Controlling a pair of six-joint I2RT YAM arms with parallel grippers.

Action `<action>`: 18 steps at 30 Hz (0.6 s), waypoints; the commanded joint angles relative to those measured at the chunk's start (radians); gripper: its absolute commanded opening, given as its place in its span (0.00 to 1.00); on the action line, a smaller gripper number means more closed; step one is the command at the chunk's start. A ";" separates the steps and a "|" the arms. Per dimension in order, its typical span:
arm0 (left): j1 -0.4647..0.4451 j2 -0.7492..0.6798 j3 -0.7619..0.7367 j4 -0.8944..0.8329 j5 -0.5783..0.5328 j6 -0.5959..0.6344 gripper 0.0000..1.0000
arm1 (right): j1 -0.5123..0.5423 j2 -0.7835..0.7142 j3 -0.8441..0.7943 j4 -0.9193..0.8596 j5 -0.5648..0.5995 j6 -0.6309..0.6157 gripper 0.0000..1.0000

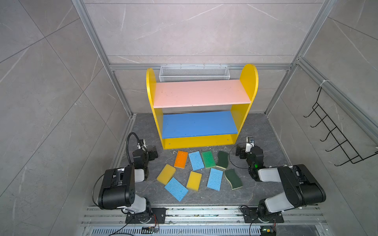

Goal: Place and organize the cleaning sponges onto the shelf

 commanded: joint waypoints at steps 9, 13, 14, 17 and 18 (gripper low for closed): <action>-0.005 0.001 0.024 0.022 0.003 0.031 1.00 | -0.003 0.004 0.021 -0.005 -0.009 -0.003 0.99; -0.004 0.002 0.024 0.021 0.003 0.033 1.00 | -0.005 0.003 0.022 -0.008 -0.012 -0.003 0.99; -0.005 0.002 0.025 0.021 0.003 0.032 1.00 | -0.006 0.004 0.023 -0.008 -0.012 -0.003 0.99; -0.005 0.002 0.025 0.021 0.003 0.032 1.00 | -0.005 0.004 0.023 -0.009 -0.015 -0.003 0.99; -0.005 0.002 0.025 0.021 0.002 0.032 1.00 | -0.007 0.004 0.023 -0.009 -0.016 -0.002 0.99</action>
